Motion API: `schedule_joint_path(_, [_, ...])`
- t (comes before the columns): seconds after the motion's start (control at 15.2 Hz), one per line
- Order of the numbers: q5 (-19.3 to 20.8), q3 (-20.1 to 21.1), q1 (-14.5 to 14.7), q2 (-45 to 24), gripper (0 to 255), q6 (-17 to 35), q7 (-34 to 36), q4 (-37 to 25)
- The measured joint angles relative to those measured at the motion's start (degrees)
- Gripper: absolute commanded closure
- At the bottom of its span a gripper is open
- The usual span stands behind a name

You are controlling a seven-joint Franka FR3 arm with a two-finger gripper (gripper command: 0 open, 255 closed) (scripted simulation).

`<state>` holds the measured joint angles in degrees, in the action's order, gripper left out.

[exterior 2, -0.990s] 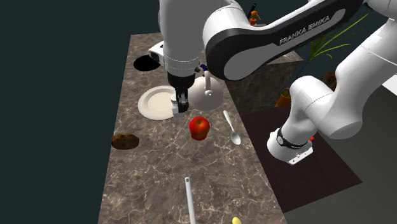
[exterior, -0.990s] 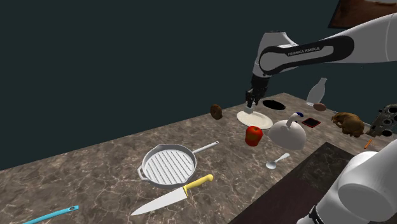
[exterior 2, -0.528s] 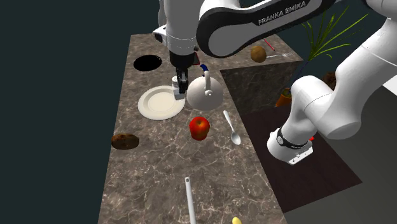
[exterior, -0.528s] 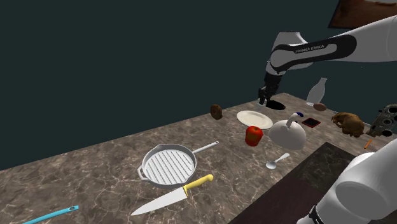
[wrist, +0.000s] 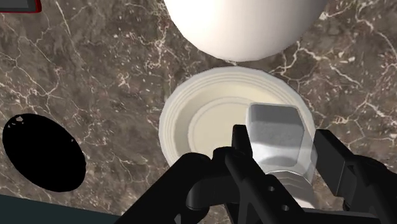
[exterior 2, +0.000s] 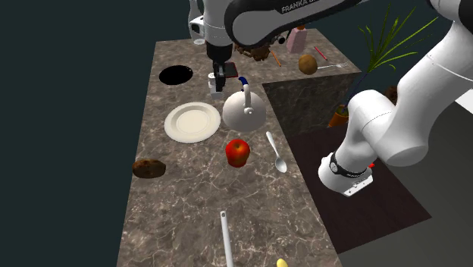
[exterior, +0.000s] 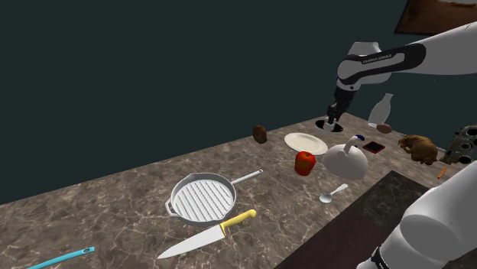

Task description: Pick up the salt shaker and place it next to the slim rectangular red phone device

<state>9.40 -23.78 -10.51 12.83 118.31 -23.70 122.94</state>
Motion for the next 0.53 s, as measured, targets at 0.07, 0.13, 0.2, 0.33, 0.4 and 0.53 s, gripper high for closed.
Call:
schedule_joint_path(0.07, [-0.4,-1.2,-0.5,-0.9,255,0.2,-1.9,-0.8])
schedule_joint_path(0.13, [-0.8,-2.2,-0.9,-1.8,255,0.0,-3.5,-2.0])
schedule_joint_path(0.2, [-1.5,-3.3,-1.4,-3.0,255,0.2,-5.4,-3.0])
schedule_joint_path(0.33, [-2.7,-5.3,-2.2,-5.1,255,0.1,-8.9,-5.5])
schedule_joint_path(0.4, [-3.3,-6.2,-2.7,-5.9,255,-0.1,-10.6,-6.4])
schedule_joint_path(0.53, [-5.0,-8.0,-3.7,-8.4,255,-0.1,-14.1,-8.7])
